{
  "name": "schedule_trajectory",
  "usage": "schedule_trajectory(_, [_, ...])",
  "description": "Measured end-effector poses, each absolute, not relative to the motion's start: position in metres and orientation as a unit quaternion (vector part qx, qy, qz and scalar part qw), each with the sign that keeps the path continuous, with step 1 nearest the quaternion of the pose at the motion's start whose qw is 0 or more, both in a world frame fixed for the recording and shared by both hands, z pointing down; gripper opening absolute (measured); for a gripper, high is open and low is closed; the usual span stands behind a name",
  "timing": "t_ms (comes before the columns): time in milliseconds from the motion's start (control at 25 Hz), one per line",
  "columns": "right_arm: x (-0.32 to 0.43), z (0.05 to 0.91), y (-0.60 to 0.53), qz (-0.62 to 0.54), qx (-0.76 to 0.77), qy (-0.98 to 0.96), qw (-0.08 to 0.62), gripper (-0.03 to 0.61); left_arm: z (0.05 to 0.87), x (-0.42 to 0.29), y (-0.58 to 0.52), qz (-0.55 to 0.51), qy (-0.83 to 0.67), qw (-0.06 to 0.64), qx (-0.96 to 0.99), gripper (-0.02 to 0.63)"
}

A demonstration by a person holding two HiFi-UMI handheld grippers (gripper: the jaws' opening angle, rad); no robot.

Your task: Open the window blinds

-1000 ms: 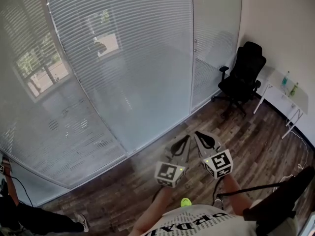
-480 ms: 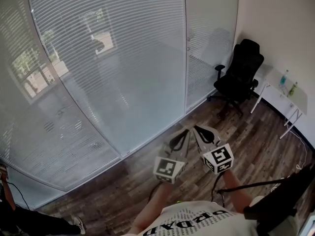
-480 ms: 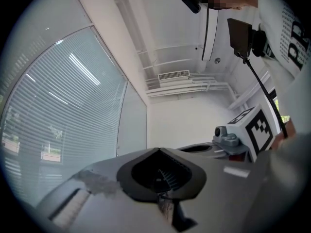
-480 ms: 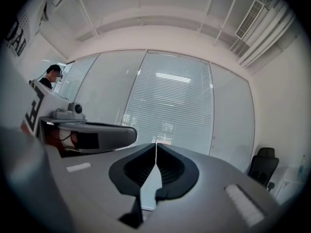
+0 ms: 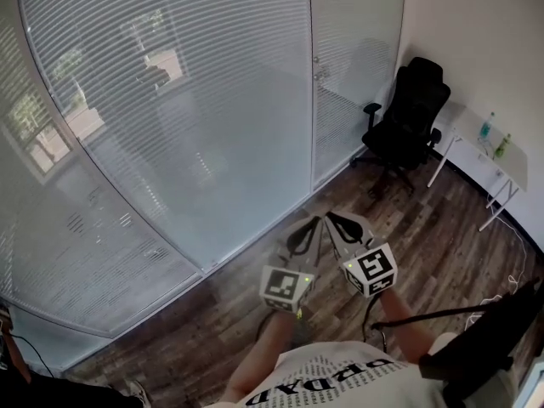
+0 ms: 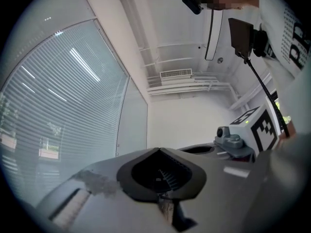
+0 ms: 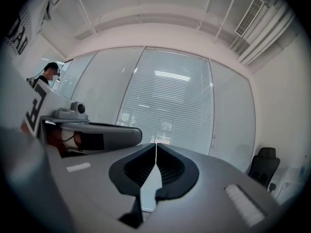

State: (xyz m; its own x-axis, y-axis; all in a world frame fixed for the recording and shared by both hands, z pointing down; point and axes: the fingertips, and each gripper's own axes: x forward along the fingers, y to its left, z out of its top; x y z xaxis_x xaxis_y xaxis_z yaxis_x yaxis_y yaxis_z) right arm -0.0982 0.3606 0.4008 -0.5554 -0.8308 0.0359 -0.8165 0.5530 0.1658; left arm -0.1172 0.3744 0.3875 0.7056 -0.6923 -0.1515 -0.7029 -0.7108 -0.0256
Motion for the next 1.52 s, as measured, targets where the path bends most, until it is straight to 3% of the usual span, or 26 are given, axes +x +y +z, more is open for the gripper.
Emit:
schedule_trajectory(880, [-0.088, 0.391, 0.134, -0.067, 0.529, -0.845, 0.047, 0.012, 0.382, -0.116, 0.147, 0.08, 0.324, 0.035, -0.942, -0.008])
schedule_trajectory(1520, [-0.075, 0.402, 0.066, -0.066, 0.526, -0.846, 0.048, 0.015, 0.398, -0.107, 0.075, 0.073, 0.336, 0.03, -0.938, -0.008])
